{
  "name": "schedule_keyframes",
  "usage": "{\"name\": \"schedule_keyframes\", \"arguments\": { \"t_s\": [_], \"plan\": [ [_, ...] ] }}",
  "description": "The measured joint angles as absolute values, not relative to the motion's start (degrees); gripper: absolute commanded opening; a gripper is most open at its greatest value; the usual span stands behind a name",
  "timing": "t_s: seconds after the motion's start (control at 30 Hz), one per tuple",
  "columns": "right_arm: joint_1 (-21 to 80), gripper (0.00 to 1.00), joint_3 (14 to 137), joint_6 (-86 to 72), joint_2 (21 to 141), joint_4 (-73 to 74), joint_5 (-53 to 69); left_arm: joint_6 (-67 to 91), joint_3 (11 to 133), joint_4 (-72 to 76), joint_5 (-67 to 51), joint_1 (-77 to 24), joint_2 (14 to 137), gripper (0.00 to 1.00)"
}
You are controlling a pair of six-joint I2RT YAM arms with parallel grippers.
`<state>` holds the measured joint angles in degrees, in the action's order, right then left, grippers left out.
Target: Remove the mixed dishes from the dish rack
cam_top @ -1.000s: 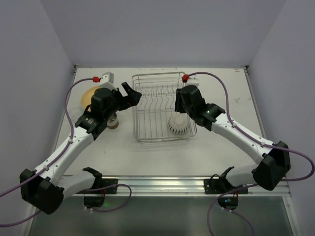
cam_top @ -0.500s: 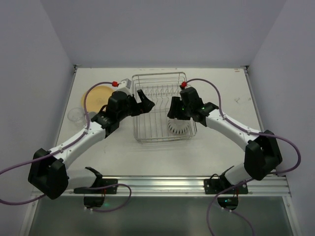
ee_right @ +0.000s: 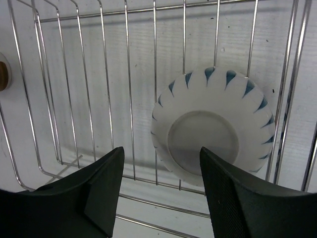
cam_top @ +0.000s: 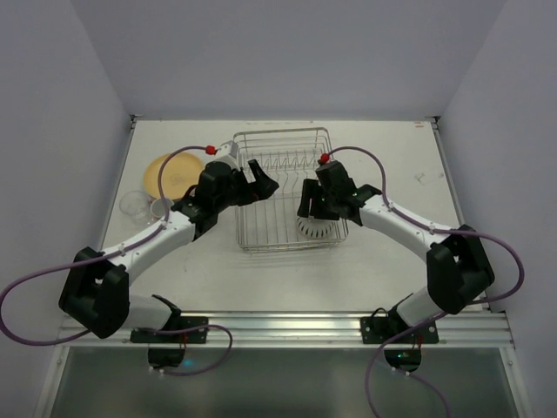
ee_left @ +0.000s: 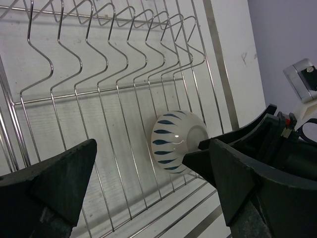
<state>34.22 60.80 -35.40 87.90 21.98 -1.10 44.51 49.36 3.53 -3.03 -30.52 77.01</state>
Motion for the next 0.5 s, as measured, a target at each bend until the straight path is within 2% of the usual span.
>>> {"name": "schedule_keyframes", "arguments": {
  "t_s": [0.33, 0.4, 0.47, 0.5],
  "plan": [
    [34.22, 0.66, 60.27, -34.76, 86.11, 24.43, -5.21, 45.47, 48.31, 5.32, -3.51, -30.57, 78.22, 1.0],
    [34.24, 0.72, 60.27, -34.44, 85.69, 25.1, -6.13, 45.5, 47.94, 5.58, -3.73, -30.57, 78.22, 1.0],
    [34.26, 0.83, 60.27, -34.06, 85.38, 25.78, -7.03, 45.5, 47.86, 5.69, -4.1, -30.57, 78.3, 1.0],
    [34.33, 0.84, 60.27, -33.71, 85.3, 26.09, -7.4, 45.5, 47.86, 5.93, -4.29, -30.63, 78.32, 1.0]
  ]
}}
